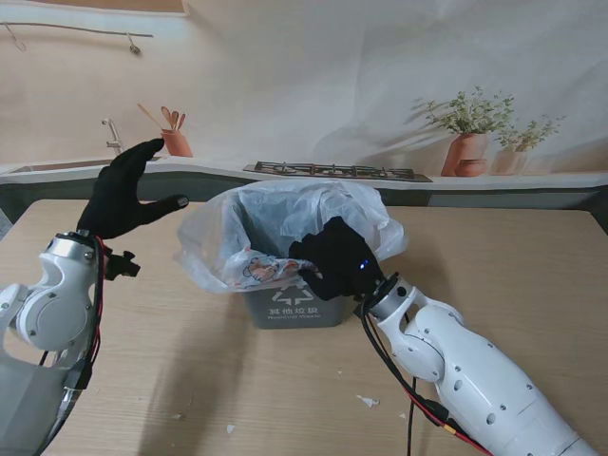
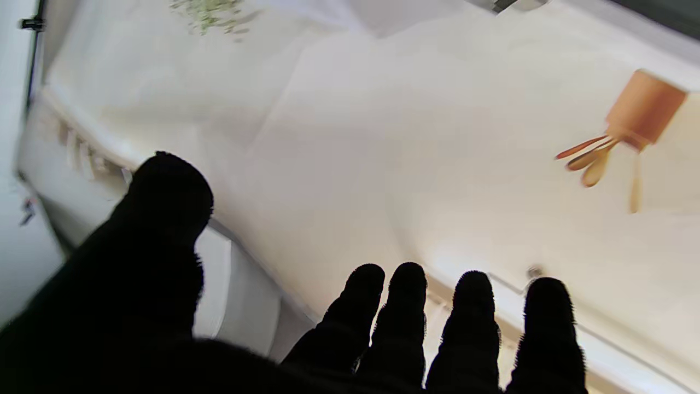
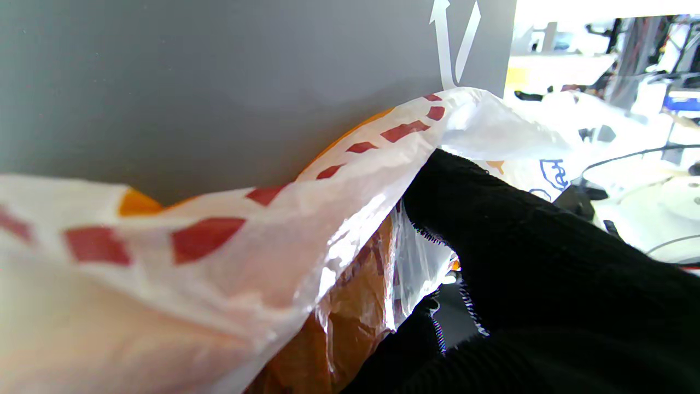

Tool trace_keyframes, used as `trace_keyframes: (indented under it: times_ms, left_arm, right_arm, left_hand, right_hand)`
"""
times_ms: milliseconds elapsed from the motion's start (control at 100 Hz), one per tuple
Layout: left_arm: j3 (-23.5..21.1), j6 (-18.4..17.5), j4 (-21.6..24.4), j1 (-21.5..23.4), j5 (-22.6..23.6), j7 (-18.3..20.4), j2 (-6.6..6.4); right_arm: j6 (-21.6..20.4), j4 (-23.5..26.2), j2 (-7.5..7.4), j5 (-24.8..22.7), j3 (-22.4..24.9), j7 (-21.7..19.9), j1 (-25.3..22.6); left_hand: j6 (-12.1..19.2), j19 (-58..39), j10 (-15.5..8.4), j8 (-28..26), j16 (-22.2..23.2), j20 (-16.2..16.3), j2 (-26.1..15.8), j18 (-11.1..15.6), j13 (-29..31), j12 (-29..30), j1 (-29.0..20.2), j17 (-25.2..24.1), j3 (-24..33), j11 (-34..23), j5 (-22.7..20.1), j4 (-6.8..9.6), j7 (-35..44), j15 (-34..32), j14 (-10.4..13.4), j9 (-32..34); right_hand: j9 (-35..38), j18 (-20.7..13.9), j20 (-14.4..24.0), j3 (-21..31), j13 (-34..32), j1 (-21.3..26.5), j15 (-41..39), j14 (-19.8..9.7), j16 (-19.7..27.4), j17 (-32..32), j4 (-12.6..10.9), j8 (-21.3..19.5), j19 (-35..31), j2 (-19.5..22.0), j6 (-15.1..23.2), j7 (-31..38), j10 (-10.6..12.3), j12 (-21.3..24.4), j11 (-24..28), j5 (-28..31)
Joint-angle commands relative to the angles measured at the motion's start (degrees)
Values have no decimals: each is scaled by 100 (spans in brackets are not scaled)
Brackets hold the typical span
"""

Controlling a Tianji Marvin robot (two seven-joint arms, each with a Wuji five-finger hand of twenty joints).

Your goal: Fit the garbage bag over the bin

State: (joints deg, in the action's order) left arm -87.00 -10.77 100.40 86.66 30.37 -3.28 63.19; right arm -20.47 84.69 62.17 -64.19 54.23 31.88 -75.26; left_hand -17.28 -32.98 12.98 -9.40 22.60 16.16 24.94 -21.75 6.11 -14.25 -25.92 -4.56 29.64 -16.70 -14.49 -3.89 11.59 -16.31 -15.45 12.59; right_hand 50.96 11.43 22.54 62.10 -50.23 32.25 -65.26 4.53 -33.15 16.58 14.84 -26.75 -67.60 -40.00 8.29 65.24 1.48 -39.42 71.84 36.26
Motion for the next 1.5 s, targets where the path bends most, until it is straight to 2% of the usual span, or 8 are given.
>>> trace_keyframes:
  times_ms: [0, 180, 330, 540, 600, 720, 1080, 1490]
  left_arm:
    - [74, 137, -57, -50, -94, 409, 42]
    - [533, 794, -464, -420, -254, 1052, -49]
    - [901, 1154, -842, -714, -474, 992, 6]
    - [1202, 1104, -1139, -979, -243, 623, 66]
    - [1254, 1032, -1170, -1032, -241, 461, 102]
    - [1355, 986, -1197, -1112, -303, 180, 174]
    - [1428, 1257, -1071, -1355, -388, 133, 216]
    - [1659, 1731, -1726, -1923, -499, -111, 329]
  right_arm:
    - [-40, -51, 19, -28, -48, -72, -17]
    - [-59, -98, 25, -13, -84, -50, 29]
    - [-64, -96, 22, -21, -86, -56, 29]
    - [-67, -110, 21, -14, -80, -74, 33]
    - [-78, -116, 20, -17, -85, -64, 40]
    - [-96, -144, 21, -17, -89, -42, 54]
    - [-154, -156, 16, 0, -58, -90, 44]
    - [-251, -163, 9, 13, -64, -163, 60]
  left_hand:
    - [-122, 434, 112, 134, 7, -198, -23, -222, -204, 95, 84, -22, -353, 159, 146, -167, -210, 217, 65, -154]
    - [-232, 773, 208, 204, 138, -246, -185, -436, -216, 147, 59, 98, -758, 239, 139, -157, -340, 275, -11, -156]
    - [-240, 1069, 128, 74, 515, 29, -61, -410, 273, -433, -174, 233, -683, -746, -312, -115, -100, -178, -85, 159]
    - [867, 266, -487, -1322, 1357, 554, 411, -393, 1665, -1910, -573, 356, 1386, -2058, -1931, -126, 2484, -1503, -86, 2468]
    - [1469, -323, -704, -1267, 1430, 425, 827, -385, 2166, -2147, -1317, 331, 1399, -2343, -2654, -575, 3504, -1906, -30, 3220]
    - [1894, -858, -786, -1022, 1519, 493, 991, -392, 2731, -3153, -1924, 301, 1563, -2159, -3360, -648, 4634, -2392, 31, 4341]
    - [731, -1247, -128, -3314, 2055, 678, -152, -443, 2293, -4129, -2630, 312, 919, -2771, -2100, -866, 5022, -2936, -406, 3657]
    - [391, -1665, 100, -3664, 2509, 892, -176, -392, 2326, -4294, -2798, 440, 1030, -3255, -1671, -992, 5405, -3297, -665, 3535]
  right_hand:
    - [-89, 71, 151, 301, -29, 322, -129, -119, 36, -37, 121, -74, -285, 26, 450, 272, 109, -61, 69, 143]
    - [-86, 71, 153, 306, -37, 309, -133, -126, 36, -30, 122, -73, -287, 32, 456, 271, 109, -59, 68, 145]
    - [-73, 75, 156, 314, -46, 308, -131, -126, 39, -19, 120, -68, -291, 37, 444, 268, 107, -58, 69, 149]
    - [-43, 78, 160, 328, -75, 319, -134, -116, 43, -1, 128, -53, -299, 2, 491, 267, 97, -50, 63, 208]
    - [-42, 80, 160, 330, -83, 319, -133, -120, 45, 1, 132, -49, -299, 2, 504, 263, 97, -51, 63, 213]
    - [-42, 80, 161, 335, -80, 325, -127, -119, 50, 1, 135, -45, -298, -7, 515, 258, 97, -51, 62, 214]
    - [-26, 80, 162, 344, -78, 338, -129, -117, 53, 1, 152, -55, -298, 15, 566, 261, 84, -50, 60, 244]
    - [-26, 80, 163, 388, -71, 344, -126, -108, 57, -1, 180, -104, -296, 63, 610, 278, 99, -69, 67, 260]
